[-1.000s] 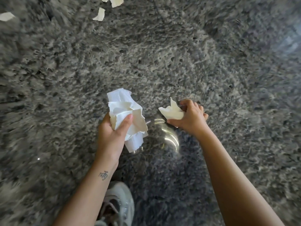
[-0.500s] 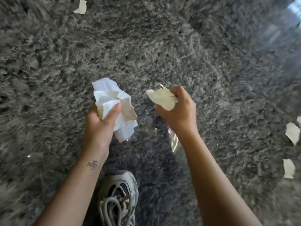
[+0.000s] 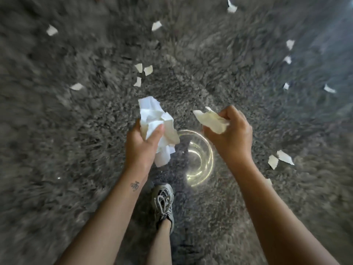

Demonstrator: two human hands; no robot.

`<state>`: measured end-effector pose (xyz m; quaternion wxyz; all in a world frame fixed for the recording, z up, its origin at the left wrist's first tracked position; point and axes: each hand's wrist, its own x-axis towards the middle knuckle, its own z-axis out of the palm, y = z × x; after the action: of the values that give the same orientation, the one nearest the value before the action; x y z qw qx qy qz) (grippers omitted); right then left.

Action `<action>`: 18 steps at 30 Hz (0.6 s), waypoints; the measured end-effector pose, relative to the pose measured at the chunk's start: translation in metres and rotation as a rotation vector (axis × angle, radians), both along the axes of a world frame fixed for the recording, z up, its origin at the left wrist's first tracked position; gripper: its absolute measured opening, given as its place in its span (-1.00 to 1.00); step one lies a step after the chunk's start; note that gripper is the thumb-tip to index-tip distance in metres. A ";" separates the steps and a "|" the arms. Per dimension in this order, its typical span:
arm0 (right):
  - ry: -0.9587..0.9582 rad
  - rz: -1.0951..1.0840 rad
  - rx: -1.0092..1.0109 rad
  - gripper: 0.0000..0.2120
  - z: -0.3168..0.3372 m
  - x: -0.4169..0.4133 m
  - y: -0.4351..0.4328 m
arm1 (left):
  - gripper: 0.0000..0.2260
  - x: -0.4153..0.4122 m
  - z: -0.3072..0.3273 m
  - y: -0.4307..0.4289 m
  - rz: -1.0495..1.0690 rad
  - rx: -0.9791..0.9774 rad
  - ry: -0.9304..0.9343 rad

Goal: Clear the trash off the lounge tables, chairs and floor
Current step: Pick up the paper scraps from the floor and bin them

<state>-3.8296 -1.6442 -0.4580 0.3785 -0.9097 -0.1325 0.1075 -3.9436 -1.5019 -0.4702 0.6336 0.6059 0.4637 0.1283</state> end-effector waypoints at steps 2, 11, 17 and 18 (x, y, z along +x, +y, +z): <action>-0.028 -0.016 0.020 -0.63 0.071 0.037 0.015 | -0.91 0.032 0.069 0.021 -0.075 0.025 -0.010; -0.183 -0.116 0.133 -0.64 0.336 0.225 0.055 | -0.81 0.248 0.355 0.095 -0.297 0.140 -0.168; -0.323 -0.173 0.190 -0.68 0.444 0.377 0.053 | -0.78 0.403 0.464 0.104 -0.426 0.214 -0.245; -0.351 -0.172 0.199 -0.70 0.456 0.405 0.053 | -0.80 0.431 0.476 0.102 -0.442 0.228 -0.273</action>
<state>-3.4244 -1.5913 -0.0023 0.4452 -0.8807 -0.1284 -0.0986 -3.5131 -1.3994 0.0058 0.6306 0.7367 0.2133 0.1185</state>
